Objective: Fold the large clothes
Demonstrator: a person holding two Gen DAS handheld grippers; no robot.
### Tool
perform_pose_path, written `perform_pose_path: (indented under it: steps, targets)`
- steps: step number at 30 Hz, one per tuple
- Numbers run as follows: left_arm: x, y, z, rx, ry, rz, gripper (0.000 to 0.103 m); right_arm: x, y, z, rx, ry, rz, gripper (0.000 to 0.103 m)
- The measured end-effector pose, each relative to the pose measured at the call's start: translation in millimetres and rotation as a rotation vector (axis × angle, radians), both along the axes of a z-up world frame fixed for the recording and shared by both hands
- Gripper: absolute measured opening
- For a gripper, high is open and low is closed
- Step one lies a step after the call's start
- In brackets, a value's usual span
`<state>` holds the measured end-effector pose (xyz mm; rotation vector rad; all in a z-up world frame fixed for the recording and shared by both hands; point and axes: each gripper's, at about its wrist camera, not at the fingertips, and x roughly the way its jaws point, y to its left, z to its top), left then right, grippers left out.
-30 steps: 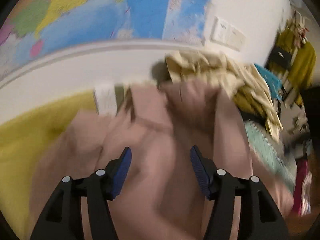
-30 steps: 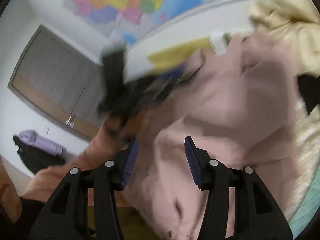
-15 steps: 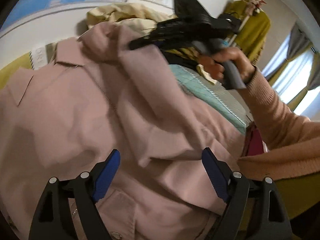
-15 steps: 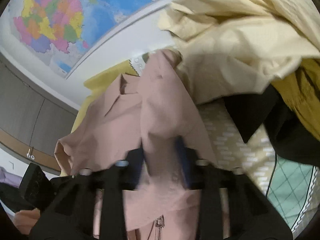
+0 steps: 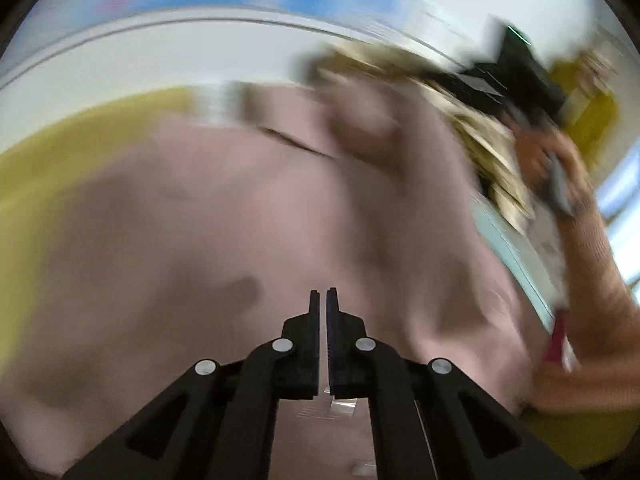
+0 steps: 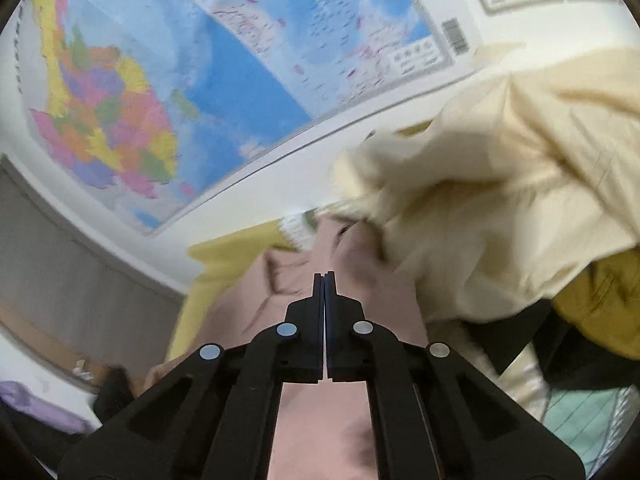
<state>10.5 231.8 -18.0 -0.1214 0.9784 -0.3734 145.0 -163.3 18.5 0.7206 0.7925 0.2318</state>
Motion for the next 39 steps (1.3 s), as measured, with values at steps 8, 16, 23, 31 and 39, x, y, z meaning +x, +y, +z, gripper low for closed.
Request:
perform_pose_path:
  steps: [8,16,23,31,39]
  targets:
    - [-60,-48,7,0.021,-0.05,-0.212,0.035,-79,41,20,-0.099,-0.097,0.268,0.07]
    - [-50,-61,-6,-0.046,-0.03,-0.244,0.037,-184,167,-30,-0.358,0.04,0.667,0.054]
    - [-63,-7,43,-0.033,-0.145,-0.093,0.038,-137,186,-16,-0.039,-0.055,0.646,0.005]
    - [-90,34,89,0.076,-0.286,0.022,0.069,-46,203,9,-0.012,-0.095,0.526,0.065]
    - [-55,5,1,0.102,-0.044,-0.029,0.074,-85,99,-9,-0.163,-0.097,0.259,0.076]
